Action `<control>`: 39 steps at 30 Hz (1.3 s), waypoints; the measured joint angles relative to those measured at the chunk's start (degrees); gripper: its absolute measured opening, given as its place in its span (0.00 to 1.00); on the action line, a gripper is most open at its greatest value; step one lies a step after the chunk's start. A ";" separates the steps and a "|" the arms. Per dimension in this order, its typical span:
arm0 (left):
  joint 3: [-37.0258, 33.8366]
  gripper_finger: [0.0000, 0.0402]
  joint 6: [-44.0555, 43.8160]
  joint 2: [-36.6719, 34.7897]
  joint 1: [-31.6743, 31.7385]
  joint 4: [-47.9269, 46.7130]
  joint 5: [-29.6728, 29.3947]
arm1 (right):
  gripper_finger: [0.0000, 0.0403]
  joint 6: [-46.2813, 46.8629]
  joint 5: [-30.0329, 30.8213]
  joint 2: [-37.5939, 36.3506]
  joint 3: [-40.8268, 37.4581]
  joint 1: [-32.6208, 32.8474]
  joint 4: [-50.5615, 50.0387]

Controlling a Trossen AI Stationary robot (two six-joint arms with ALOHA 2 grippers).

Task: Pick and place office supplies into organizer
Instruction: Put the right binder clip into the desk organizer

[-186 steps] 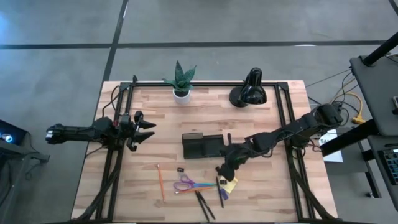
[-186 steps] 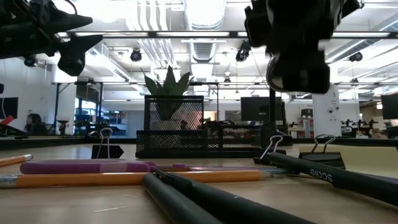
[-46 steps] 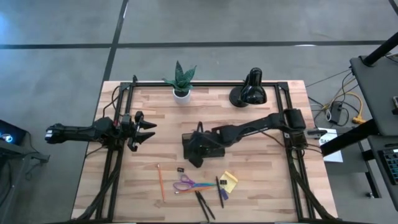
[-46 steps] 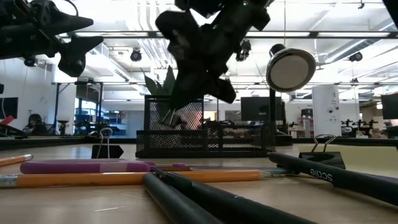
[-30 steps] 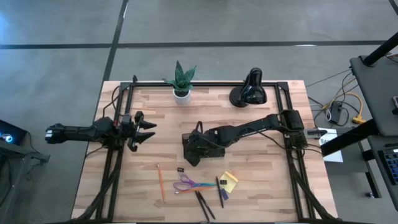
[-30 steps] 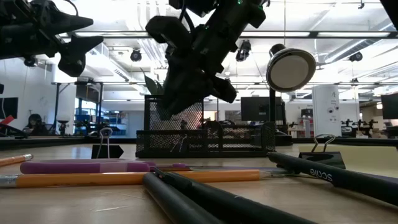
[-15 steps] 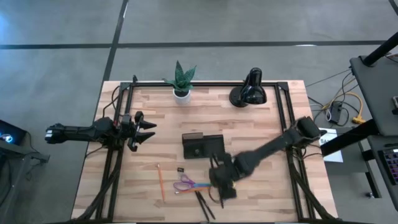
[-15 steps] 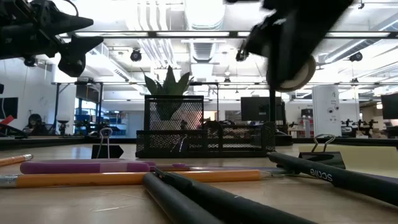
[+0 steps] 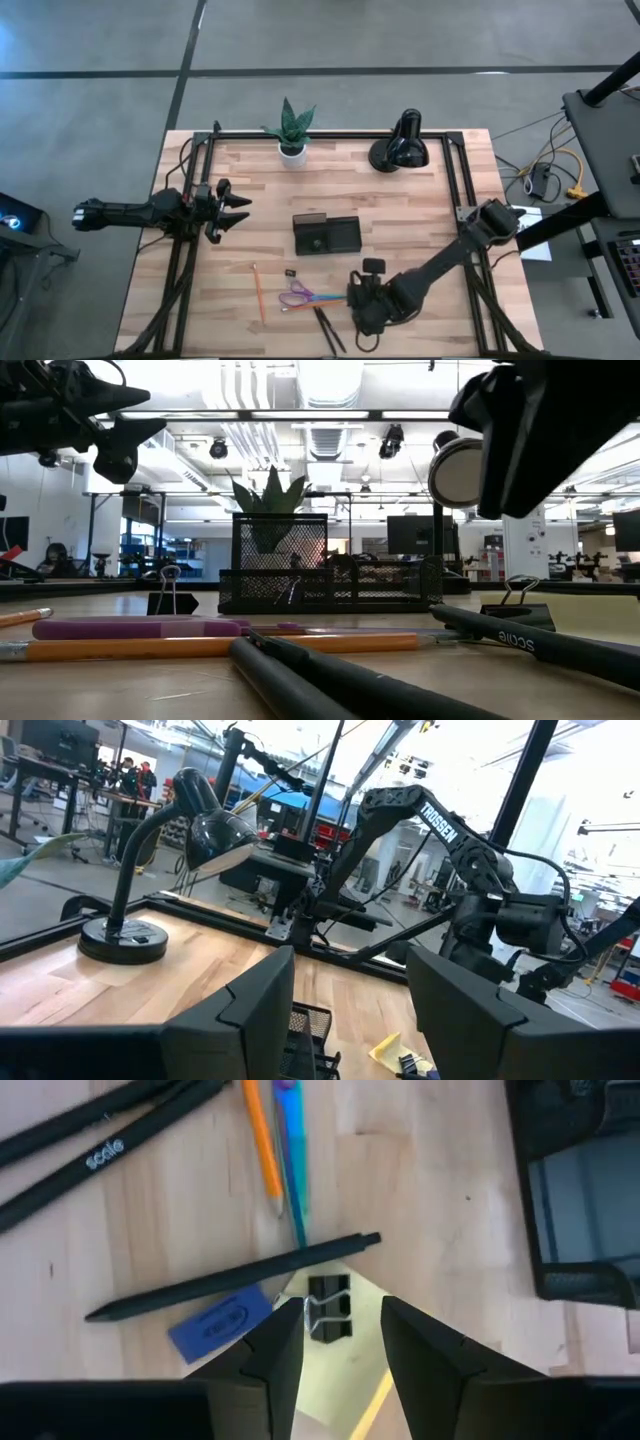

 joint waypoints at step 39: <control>0.00 0.45 0.00 0.00 0.00 0.02 -0.01 | 0.33 -4.94 -1.55 0.05 -9.05 0.32 11.36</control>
